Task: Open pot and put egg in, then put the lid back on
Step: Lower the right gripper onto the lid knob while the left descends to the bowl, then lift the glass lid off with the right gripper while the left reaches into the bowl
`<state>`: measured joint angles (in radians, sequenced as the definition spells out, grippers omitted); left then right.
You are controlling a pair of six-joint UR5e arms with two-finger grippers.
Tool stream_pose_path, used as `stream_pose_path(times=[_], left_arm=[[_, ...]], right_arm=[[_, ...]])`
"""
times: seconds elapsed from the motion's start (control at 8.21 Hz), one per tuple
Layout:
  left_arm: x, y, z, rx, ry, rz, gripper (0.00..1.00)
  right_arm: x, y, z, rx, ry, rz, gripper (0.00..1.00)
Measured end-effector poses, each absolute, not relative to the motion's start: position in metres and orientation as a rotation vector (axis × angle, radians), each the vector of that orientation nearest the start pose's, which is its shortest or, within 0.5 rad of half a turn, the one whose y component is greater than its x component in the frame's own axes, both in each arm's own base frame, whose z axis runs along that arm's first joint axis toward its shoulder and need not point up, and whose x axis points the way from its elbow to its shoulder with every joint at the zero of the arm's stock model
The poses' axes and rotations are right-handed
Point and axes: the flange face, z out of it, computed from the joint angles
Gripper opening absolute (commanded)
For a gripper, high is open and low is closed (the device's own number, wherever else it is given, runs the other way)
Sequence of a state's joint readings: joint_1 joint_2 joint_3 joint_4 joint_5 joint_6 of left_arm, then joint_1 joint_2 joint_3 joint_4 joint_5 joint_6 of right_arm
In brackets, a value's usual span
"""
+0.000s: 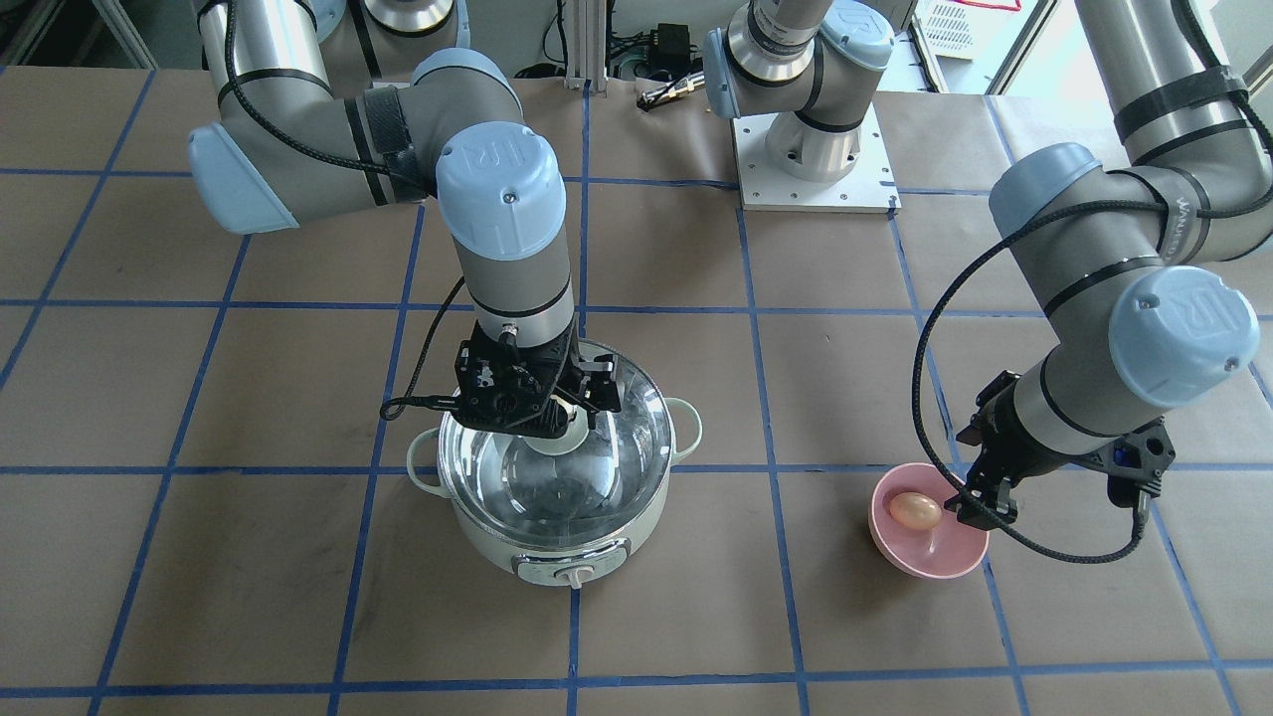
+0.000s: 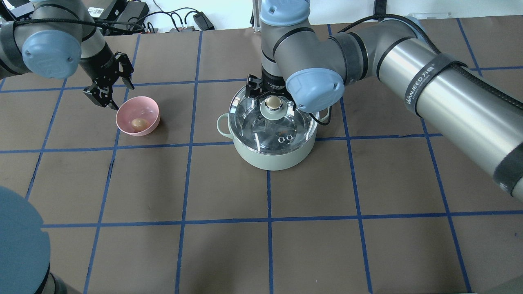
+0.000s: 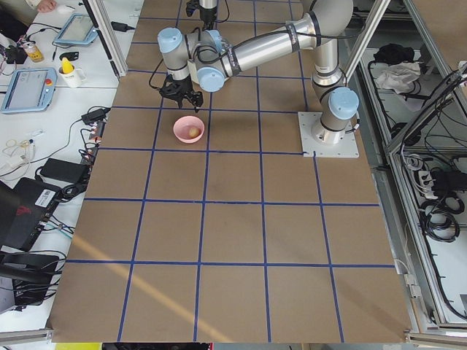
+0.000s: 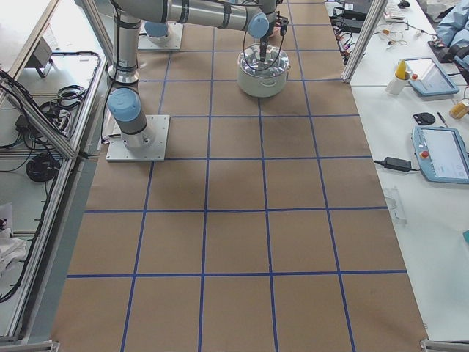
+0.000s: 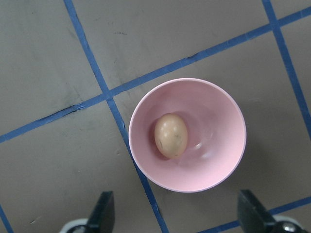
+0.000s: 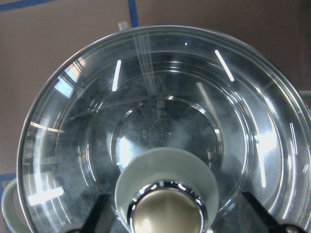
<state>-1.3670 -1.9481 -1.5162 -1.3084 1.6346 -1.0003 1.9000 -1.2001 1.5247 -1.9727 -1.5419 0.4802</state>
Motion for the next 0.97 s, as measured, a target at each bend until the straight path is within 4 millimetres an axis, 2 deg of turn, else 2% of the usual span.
stream_pose_path(times=[0.12, 0.24, 0.37, 0.49, 0.73, 0.97], left_arm=[[0.002, -0.639, 0.316, -1.728, 2.517, 0.067, 0.78], [0.004, -0.641, 0.307, -1.722, 2.513, 0.088, 0.78], [0.005, -0.642, 0.3, -1.719, 2.505, 0.106, 0.78], [0.007, -0.643, 0.294, -1.721, 2.496, 0.117, 0.78], [0.012, -0.646, 0.283, -1.734, 2.482, 0.133, 0.78], [0.019, -0.647, 0.279, -1.753, 2.468, 0.144, 0.78]], right_arm=[[0.335, -0.554, 0.34, 0.213, 3.068, -0.079, 0.54], [0.335, -0.554, 0.339, 0.198, 3.064, -0.073, 0.32], [0.335, -0.554, 0.34, 0.18, 3.063, -0.076, 0.17], [0.335, -0.554, 0.342, 0.148, 3.062, -0.085, 0.08], [0.335, -0.555, 0.349, 0.115, 3.058, -0.102, 0.04], [0.324, -0.562, 0.377, 0.107, 3.041, -0.157, 0.0]])
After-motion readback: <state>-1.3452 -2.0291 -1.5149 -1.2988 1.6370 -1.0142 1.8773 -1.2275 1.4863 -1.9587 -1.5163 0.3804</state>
